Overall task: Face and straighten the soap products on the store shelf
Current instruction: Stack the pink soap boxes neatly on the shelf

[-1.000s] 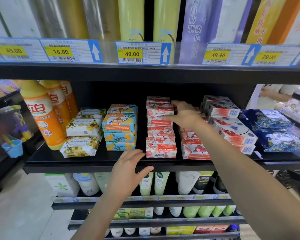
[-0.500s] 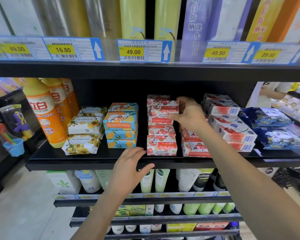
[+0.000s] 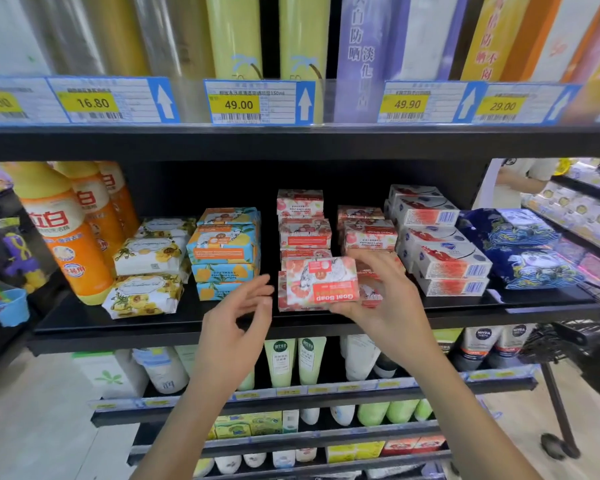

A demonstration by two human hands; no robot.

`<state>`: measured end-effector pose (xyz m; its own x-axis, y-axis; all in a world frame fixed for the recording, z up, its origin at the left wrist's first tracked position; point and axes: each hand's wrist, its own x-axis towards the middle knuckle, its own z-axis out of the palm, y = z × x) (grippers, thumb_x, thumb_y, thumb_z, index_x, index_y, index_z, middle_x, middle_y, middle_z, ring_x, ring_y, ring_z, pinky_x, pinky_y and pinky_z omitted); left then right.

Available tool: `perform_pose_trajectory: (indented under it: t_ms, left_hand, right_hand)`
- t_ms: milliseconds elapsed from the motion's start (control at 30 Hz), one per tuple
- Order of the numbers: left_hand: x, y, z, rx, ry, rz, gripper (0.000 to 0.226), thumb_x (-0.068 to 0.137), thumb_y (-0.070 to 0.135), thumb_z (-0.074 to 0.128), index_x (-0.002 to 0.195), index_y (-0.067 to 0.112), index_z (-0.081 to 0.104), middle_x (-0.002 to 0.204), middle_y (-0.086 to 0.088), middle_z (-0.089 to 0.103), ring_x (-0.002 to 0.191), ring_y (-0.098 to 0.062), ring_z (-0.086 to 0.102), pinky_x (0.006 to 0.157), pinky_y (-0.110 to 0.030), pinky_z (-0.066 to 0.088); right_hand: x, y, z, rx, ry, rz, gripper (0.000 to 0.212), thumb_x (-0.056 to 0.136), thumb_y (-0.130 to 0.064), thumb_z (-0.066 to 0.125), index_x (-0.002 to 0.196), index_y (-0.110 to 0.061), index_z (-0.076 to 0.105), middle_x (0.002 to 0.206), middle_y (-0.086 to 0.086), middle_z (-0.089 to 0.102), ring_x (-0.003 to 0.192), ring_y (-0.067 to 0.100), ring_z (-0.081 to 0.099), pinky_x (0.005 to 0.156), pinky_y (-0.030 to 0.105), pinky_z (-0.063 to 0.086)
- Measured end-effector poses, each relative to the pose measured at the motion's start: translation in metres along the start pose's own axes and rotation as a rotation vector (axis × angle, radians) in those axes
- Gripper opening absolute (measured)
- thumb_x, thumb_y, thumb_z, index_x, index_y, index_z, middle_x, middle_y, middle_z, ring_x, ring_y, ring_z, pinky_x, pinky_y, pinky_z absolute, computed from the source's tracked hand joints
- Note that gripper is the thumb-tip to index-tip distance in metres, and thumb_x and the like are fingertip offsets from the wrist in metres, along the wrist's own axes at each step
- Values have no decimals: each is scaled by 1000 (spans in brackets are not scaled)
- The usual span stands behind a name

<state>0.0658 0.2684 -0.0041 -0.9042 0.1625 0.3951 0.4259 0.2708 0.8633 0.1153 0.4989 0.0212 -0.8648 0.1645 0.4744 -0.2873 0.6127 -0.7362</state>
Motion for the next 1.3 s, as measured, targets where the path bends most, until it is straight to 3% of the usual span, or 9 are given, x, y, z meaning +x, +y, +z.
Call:
perform_pose_trajectory:
  t_ms: [133, 233, 333, 500, 600, 700, 867, 1067, 1300]
  left_hand:
    - [3, 24, 6, -214, -136, -115, 44, 86, 48, 62, 129, 38, 60, 112, 23, 73, 109, 7, 65, 87, -11, 51]
    - [6, 26, 11, -371, -110, -194, 30, 84, 37, 69, 113, 39, 64, 104, 21, 76, 104, -1, 71, 83, -17, 57]
    - [7, 23, 11, -443, -92, -239, 38, 76, 35, 74, 114, 32, 67, 106, 10, 78, 103, -9, 73, 81, -23, 58]
    - [7, 24, 10, -429, -108, -241, 27, 89, 15, 73, 106, 34, 65, 92, 27, 76, 92, 7, 71, 70, -12, 55]
    - [7, 26, 12, -432, -134, -252, 30, 90, 10, 72, 104, 35, 63, 86, 32, 73, 88, 13, 69, 69, -9, 53]
    - [6, 30, 12, -433, -133, -264, 32, 84, 19, 76, 108, 36, 63, 91, 33, 73, 93, 14, 67, 74, -11, 55]
    - [8, 30, 7, -435, -147, -269, 52, 72, 39, 79, 123, 35, 69, 119, 12, 74, 115, -2, 67, 95, -28, 55]
    - [11, 34, 4, -476, -172, -270, 51, 78, 33, 77, 127, 29, 68, 119, 4, 75, 115, -12, 69, 96, -30, 54]
    - [11, 42, 0, -556, -247, -373, 49, 90, 46, 56, 119, 10, 71, 114, -7, 77, 110, -22, 73, 100, -42, 54]
  right_hand:
    - [-8, -5, 6, 90, 4, -36, 74, 75, -16, 90, 132, -44, 53, 134, -19, 53, 125, -4, 52, 102, 24, 51]
    - [-11, -8, 10, 158, -12, -32, 73, 76, -13, 89, 135, -39, 55, 135, -17, 53, 126, 3, 55, 103, 29, 53]
    - [-13, -8, 12, 185, -38, -5, 75, 78, -12, 88, 138, -42, 53, 136, -19, 52, 129, 2, 53, 104, 26, 51]
    - [-14, -17, 6, 432, -108, 217, 75, 76, -40, 80, 144, -45, 48, 125, -31, 58, 109, -16, 59, 86, 15, 53]
    - [-9, -18, 4, 491, -127, 327, 65, 75, -49, 75, 138, -41, 57, 125, -20, 61, 101, -20, 61, 85, 15, 50]
    - [-6, -14, 5, 536, -136, 377, 47, 77, -42, 77, 121, -29, 68, 110, -7, 75, 104, 1, 70, 85, 20, 55]
    - [-4, -10, 6, 576, -127, 367, 32, 83, -30, 78, 114, -25, 69, 103, -13, 77, 99, 2, 72, 78, 16, 55]
    - [-3, -7, 7, 591, -103, 290, 50, 81, -29, 81, 127, -18, 66, 120, 7, 73, 113, 25, 69, 100, 41, 54]
    - [-2, -10, 0, 569, -108, 172, 48, 80, -11, 80, 125, -14, 65, 121, 5, 73, 118, 19, 67, 101, 34, 54]
